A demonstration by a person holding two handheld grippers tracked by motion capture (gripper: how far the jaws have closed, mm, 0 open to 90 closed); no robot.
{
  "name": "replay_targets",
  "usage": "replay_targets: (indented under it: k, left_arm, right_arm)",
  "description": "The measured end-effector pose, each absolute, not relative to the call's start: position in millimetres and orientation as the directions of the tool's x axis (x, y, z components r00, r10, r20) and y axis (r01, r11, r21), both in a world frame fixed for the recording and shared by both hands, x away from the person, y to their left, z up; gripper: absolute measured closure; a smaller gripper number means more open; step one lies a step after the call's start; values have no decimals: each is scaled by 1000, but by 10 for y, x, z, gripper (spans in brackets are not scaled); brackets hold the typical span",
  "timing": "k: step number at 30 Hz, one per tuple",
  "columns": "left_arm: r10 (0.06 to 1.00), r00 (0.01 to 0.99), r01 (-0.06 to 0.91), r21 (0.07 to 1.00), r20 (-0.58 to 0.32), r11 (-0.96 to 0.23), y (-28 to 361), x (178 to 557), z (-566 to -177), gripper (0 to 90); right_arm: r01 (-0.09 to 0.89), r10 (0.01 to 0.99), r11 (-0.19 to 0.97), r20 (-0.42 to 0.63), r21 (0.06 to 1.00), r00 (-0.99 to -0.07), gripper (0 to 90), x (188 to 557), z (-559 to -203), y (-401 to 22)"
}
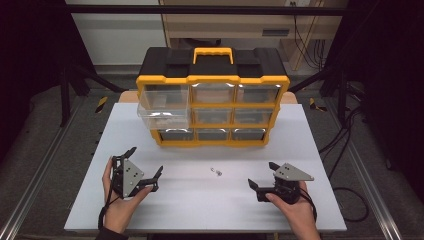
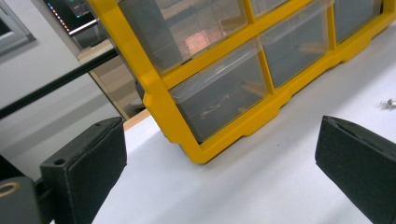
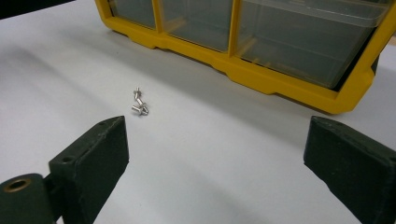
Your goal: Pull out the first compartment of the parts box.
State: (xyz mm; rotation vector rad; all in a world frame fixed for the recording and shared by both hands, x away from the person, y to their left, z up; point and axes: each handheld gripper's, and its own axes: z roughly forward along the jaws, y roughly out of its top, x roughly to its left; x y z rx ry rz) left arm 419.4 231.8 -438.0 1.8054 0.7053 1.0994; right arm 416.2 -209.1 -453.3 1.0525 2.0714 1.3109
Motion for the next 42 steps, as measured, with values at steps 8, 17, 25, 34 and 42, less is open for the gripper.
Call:
replay_targets:
  k: [8, 17, 25, 34, 42]
  left_arm:
    - [812, 504, -1, 941, 294, -340, 2374, 4223, -4434, 16]
    - [813, 535, 17, 959, 229, -281, 2482, 4241, -4457, 14]
    - [823, 536, 21, 972, 187, -235, 2527, 4228, -4487, 14]
    - [830, 534, 5, 981, 160, -192, 2595, 4218, -4508, 15]
    - [821, 554, 10, 985, 137, -172, 2621, 4235, -4547, 14]
  right_arm:
    - [400, 789, 350, -36, 847, -613, 75, 4282, -4345, -1934]
    - [377, 745, 451, -109, 809, -658, 75, 4457, -4196, -1725]
    - [348, 694, 538, -169, 768, -700, 99, 4538, -4136, -1539]
    - [360, 656, 603, -186, 712, -731, 99, 4626, -4124, -1390]
    - [362, 626, 643, -190, 675, -757, 103, 4705, -4156, -1270]
